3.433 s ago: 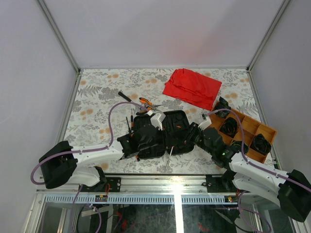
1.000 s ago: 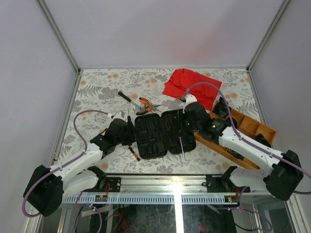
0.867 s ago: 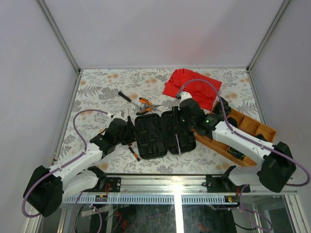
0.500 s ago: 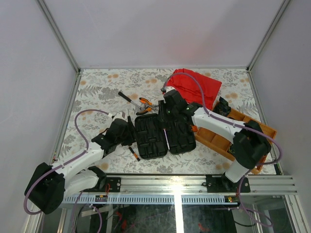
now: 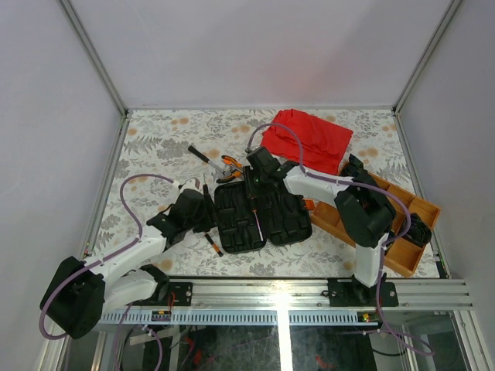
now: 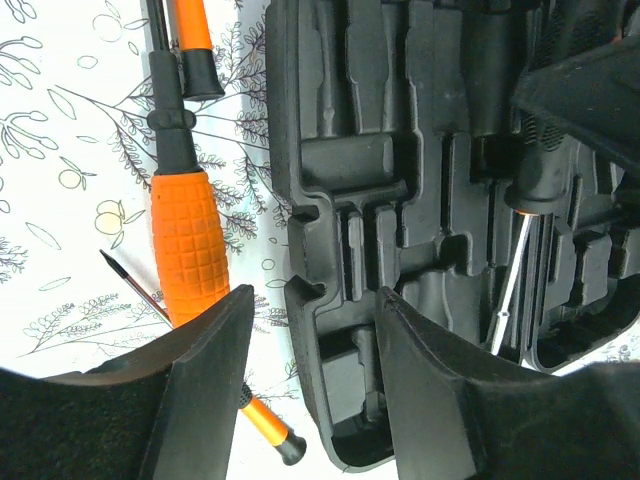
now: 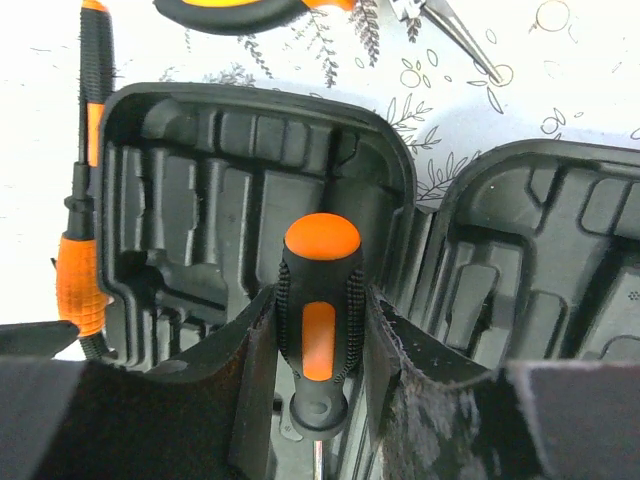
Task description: Sort the tools into containers
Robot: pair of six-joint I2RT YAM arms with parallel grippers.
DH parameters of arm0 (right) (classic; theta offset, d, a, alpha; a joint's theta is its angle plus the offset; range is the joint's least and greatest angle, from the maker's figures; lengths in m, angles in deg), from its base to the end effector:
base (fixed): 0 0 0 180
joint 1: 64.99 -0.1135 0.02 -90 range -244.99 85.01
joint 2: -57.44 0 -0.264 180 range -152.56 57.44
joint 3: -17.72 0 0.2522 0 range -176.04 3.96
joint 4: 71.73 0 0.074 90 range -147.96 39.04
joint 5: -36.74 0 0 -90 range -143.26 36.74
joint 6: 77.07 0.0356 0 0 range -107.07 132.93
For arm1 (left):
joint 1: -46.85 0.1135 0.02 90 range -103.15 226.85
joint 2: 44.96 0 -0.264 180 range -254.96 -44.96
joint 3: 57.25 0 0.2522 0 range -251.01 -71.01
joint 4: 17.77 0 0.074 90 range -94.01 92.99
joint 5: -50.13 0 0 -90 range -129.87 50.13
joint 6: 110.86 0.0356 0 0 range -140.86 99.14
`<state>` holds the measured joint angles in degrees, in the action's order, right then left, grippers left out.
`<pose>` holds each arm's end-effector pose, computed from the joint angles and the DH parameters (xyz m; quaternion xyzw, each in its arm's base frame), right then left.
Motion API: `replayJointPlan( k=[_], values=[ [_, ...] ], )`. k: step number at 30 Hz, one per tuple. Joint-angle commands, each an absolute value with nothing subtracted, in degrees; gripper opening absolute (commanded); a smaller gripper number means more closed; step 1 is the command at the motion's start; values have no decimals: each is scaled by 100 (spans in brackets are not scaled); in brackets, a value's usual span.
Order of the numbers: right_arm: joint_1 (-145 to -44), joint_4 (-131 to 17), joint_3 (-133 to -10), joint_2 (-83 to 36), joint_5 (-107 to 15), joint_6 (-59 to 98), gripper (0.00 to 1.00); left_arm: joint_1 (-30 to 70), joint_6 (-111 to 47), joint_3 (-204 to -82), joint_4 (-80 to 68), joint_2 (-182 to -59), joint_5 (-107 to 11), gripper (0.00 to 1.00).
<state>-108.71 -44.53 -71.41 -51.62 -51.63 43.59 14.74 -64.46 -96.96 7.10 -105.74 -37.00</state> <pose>0.3013 0.2895 0.1967 -0.1110 0.9241 0.2314 0.2831 0.1726 -0.1062 0.1745 -0.1021 0.9211 -0.2118 0.3103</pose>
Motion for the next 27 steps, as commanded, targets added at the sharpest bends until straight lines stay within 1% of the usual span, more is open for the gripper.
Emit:
replayJointPlan(
  k=[1, 5, 13, 14, 16, 25, 27],
  values=[
    [-10846, -4628, -7470, -5247, -5202, 4444, 11, 1512, -6434, -9616, 460, -10434, -3583, 50],
    [-10849, -4685, -7478, -5357, -5317, 4372, 18, 1510, -6459, -9625, 473, -10438, -3629, 50],
    [-10847, -4553, -7759, -5655, -5768, 4273, 25, 1507, -6480, -9632, 478, -10420, -3664, 50],
    [-10849, -4509, -7806, -5716, -5819, 4273, 30, 1512, -6481, -9632, 470, -10428, -3666, 50],
    [-10845, -4449, -7878, -5793, -5911, 4274, 34, 1513, -6481, -9633, 469, -10452, -3677, 49],
    [-10847, -4375, -7882, -5716, -6091, 4239, 53, 1513, -6524, -9528, 415, -10411, -3664, 49],
    [-10849, -4356, -7871, -5665, -6107, 4221, 56, 1513, -6526, -9528, 392, -10449, -3679, 49]
  ],
)
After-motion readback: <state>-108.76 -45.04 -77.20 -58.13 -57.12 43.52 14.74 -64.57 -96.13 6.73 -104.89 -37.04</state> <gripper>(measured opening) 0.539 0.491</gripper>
